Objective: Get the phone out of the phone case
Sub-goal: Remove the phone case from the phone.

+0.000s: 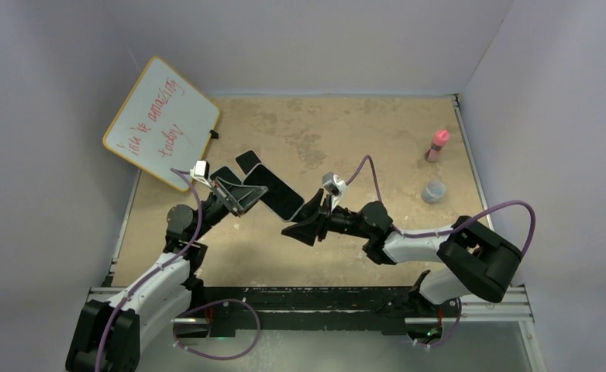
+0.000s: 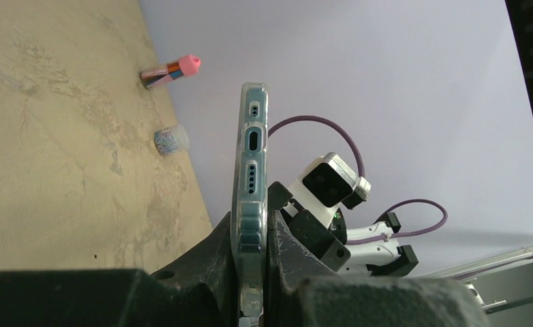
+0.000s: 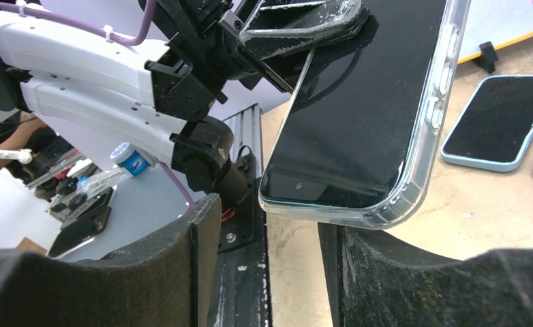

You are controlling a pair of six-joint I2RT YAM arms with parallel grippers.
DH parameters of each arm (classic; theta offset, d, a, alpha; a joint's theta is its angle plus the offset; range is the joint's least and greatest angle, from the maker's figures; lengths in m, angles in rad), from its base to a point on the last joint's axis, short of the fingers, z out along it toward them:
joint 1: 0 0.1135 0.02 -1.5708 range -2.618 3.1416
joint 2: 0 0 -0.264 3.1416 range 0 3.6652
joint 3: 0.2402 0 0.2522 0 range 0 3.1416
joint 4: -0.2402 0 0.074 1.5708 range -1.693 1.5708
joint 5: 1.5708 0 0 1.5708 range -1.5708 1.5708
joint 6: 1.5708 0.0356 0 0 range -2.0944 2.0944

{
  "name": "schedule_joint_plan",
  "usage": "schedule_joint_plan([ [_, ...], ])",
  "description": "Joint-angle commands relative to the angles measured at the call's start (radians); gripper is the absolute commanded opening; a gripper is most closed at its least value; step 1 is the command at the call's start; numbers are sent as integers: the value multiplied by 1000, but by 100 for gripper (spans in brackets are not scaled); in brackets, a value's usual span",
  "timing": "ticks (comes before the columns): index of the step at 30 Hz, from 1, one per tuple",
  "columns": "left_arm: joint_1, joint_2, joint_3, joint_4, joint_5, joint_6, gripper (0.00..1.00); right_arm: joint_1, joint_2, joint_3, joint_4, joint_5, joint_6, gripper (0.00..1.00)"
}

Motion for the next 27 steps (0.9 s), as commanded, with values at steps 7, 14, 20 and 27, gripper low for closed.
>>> schedule_joint_plan([
  [7, 5, -33, -7, 36, -19, -46, 0, 3, -11, 24, 123, 106, -77, 52],
  [14, 5, -40, -14, 35, -15, -51, 0, 3, -10, 0, 190, 188, -42, 47],
  [20, 5, -43, -12, 37, -1, -58, 0, 3, -10, 4, 181, 193, -73, 36],
  [27, 5, -10, -9, 49, 45, -75, 0, 3, -23, 19, 126, 115, -202, 17],
])
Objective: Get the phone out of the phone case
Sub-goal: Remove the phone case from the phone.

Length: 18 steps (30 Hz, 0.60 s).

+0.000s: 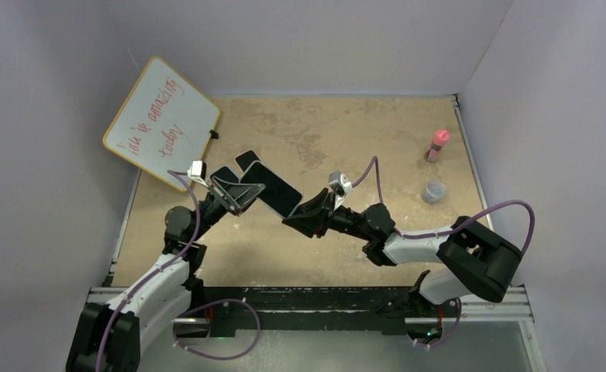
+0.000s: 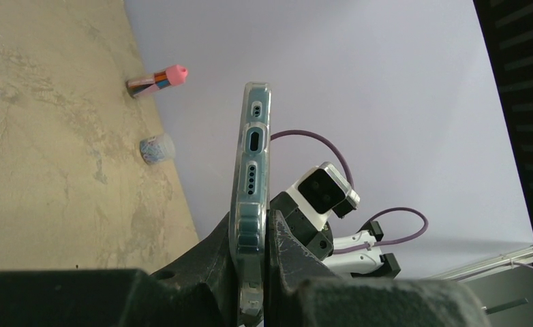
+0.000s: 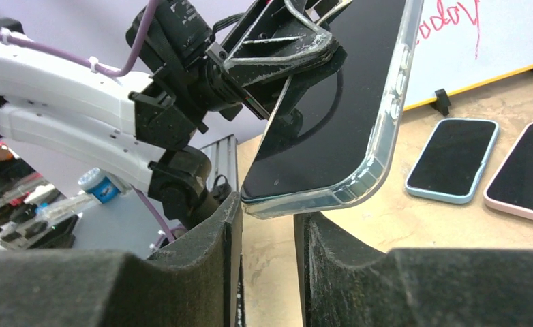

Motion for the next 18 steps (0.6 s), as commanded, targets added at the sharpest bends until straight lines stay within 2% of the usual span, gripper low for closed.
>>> schedule_joint_plan([
  [1, 1, 16, 1, 32, 69, -18, 0, -3, -30, 32, 17, 2, -172, 15],
  [8, 1, 5, 31, -38, 115, 12, 0, -5, -103, 71, -161, 89, -326, 8],
  [13, 1, 0, 38, -21, 145, 15, 0, -5, -103, 84, -214, 166, -327, 3],
  [15, 1, 3, 52, -6, 167, 20, 0, -6, -94, 77, -210, 187, -314, 4],
  [18, 2, 5, 79, -17, 188, 61, 0, -6, -97, 57, -212, 172, -306, 13],
])
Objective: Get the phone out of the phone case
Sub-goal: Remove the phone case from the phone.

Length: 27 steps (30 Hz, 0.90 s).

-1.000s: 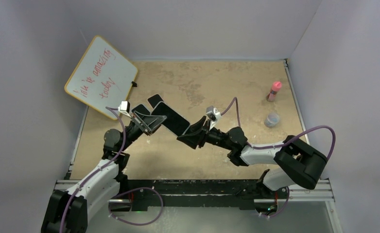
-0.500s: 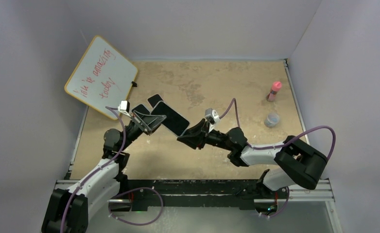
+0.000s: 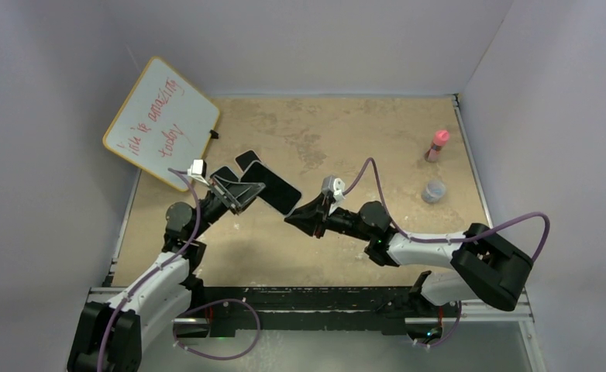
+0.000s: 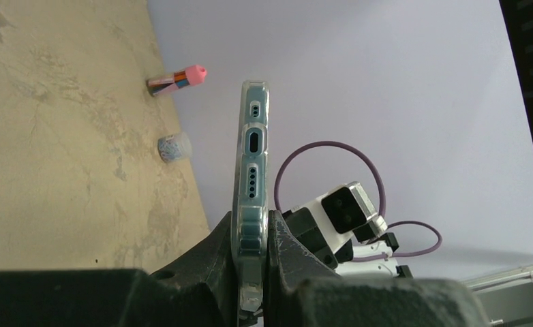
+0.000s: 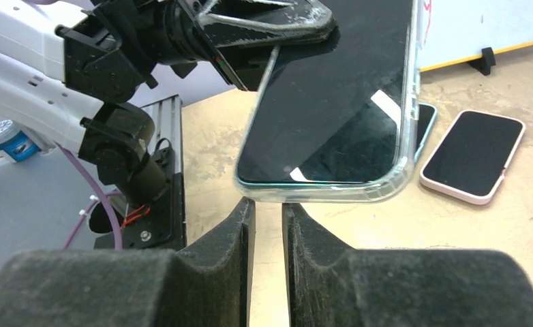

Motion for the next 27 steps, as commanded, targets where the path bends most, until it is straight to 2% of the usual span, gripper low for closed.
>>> schedule_joint_plan([
  [1, -13, -3, 84, 28, 192, 74, 0, -19, -24, 24, 38, 129, -36, 19],
  [6, -6, 53, 155, -27, 263, 203, 0, -61, -142, -23, -103, 76, -65, 51],
  [10, -2, 83, 203, -69, 306, 288, 0, -110, -261, -30, -311, 19, -110, 64],
  [13, -2, 93, 239, -118, 337, 356, 0, -134, -315, -20, -415, -46, -137, 68],
  [18, -2, 90, 307, -261, 370, 473, 0, -162, -341, 25, -513, -208, -144, 70],
  [22, -2, 84, 336, -308, 402, 529, 0, -163, -333, 56, -542, -304, -154, 71],
  [27, -2, 87, 362, -312, 457, 556, 0, -163, -306, 85, -544, -342, -167, 70],
])
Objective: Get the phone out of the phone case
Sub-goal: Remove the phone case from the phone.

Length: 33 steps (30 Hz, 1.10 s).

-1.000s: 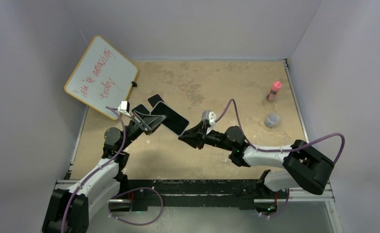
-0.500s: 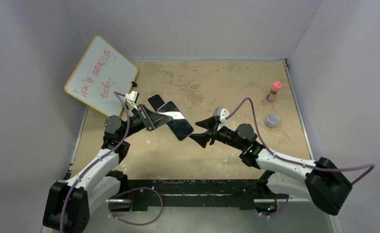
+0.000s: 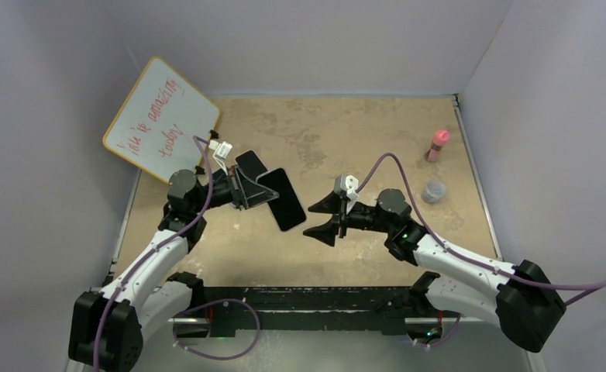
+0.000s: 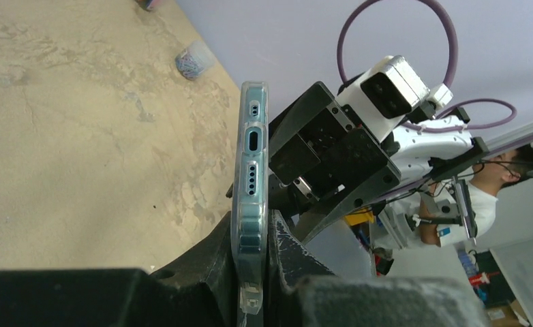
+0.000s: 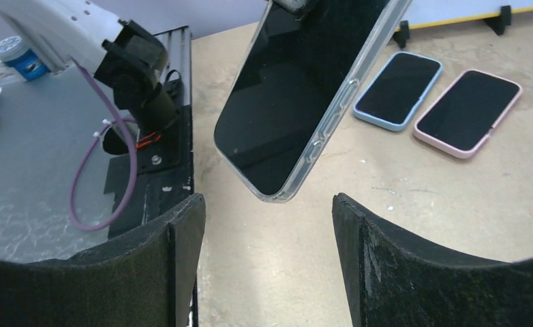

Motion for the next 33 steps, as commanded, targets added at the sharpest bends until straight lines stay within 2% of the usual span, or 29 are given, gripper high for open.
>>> schedule_joint_plan([
  [1, 0, -13, 75, 29, 76, 63, 0, -3, 27, 69, -13, -96, -33, 70],
  [5, 0, -21, 89, 15, 96, 84, 0, -3, 78, 110, -9, -161, -36, 67],
  [18, 0, -14, 90, 0, 133, 129, 0, -4, 195, 185, 1, -308, -39, 47],
  [28, 0, -6, 60, 17, 122, 141, 0, -3, 308, 172, 286, -361, 209, 39],
  [33, 0, 4, 59, -15, 111, 179, 0, -4, 343, 178, 336, -354, 269, 27],
])
